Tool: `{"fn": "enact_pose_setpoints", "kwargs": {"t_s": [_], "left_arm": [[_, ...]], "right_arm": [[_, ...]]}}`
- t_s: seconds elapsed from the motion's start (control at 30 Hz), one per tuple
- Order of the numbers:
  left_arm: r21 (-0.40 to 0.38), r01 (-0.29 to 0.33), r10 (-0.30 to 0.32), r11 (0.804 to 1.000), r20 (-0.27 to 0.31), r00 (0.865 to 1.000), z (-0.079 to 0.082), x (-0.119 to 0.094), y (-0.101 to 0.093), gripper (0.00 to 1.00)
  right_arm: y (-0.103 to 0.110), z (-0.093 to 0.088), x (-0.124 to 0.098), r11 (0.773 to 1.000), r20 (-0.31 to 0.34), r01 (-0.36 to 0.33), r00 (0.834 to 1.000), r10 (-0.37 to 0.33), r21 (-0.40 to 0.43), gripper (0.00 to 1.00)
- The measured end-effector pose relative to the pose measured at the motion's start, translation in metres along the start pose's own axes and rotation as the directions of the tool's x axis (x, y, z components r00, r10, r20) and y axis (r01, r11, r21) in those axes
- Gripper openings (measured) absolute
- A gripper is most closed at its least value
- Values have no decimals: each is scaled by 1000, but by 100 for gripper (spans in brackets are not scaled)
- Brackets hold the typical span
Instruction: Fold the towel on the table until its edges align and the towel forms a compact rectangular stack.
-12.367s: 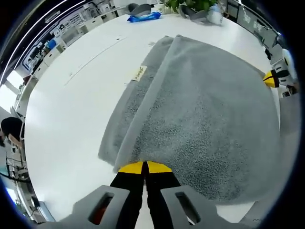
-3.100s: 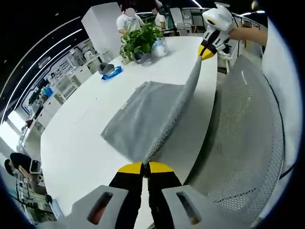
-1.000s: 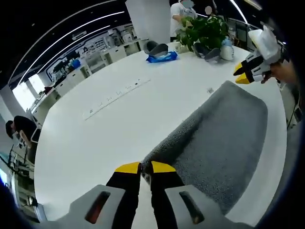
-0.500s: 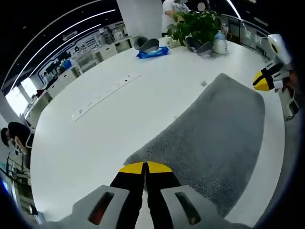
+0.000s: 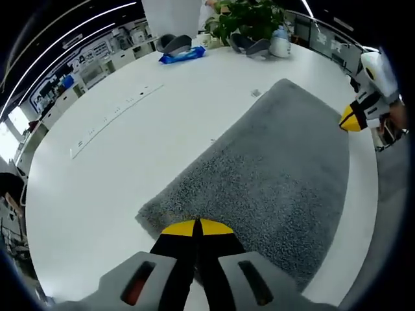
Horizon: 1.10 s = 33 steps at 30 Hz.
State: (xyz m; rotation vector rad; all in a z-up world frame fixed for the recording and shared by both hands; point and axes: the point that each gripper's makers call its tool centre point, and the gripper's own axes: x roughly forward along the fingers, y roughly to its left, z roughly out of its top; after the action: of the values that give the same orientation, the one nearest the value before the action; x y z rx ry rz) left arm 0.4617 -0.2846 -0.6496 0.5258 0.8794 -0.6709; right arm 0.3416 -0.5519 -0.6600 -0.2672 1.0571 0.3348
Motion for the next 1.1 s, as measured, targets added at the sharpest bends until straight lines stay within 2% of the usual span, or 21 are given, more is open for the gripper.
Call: {"fn": "enact_pose_setpoints", "kwargs": {"t_s": [0.07, 0.2, 0.4, 0.57, 0.87, 1.0, 1.1], "left_arm": [[-14, 3, -3, 1000, -2, 1000, -1, 1, 0, 1], [-4, 14, -14, 1000, 9, 1000, -1, 1, -1, 1], [-3, 24, -24, 1000, 6, 1000, -1, 1, -2, 0], [-6, 20, -20, 1000, -19, 1000, -2, 0, -3, 0], [-37, -3, 1, 999, -50, 999, -13, -8, -7, 0], [-61, -15, 11, 998, -60, 998, -22, -12, -10, 0], [-48, -31, 28, 998, -70, 997, -28, -17, -14, 0]], "right_arm": [[1, 1, 1, 1000, -1, 5, 1000, -5, -8, 0], [0, 1, 2, 999, -46, -3, 999, 1, -38, 0], [-4, 4, 5, 999, -86, -46, 995, 45, -6, 0], [-2, 4, 7, 998, -160, -67, 985, 65, -9, 0], [-2, 7, 9, 992, -254, -51, 967, 20, -116, 0], [-4, 9, 10, 989, -268, -47, 963, 7, -143, 0], [-7, 11, 11, 986, -263, -37, 965, -8, -165, 0]]}}
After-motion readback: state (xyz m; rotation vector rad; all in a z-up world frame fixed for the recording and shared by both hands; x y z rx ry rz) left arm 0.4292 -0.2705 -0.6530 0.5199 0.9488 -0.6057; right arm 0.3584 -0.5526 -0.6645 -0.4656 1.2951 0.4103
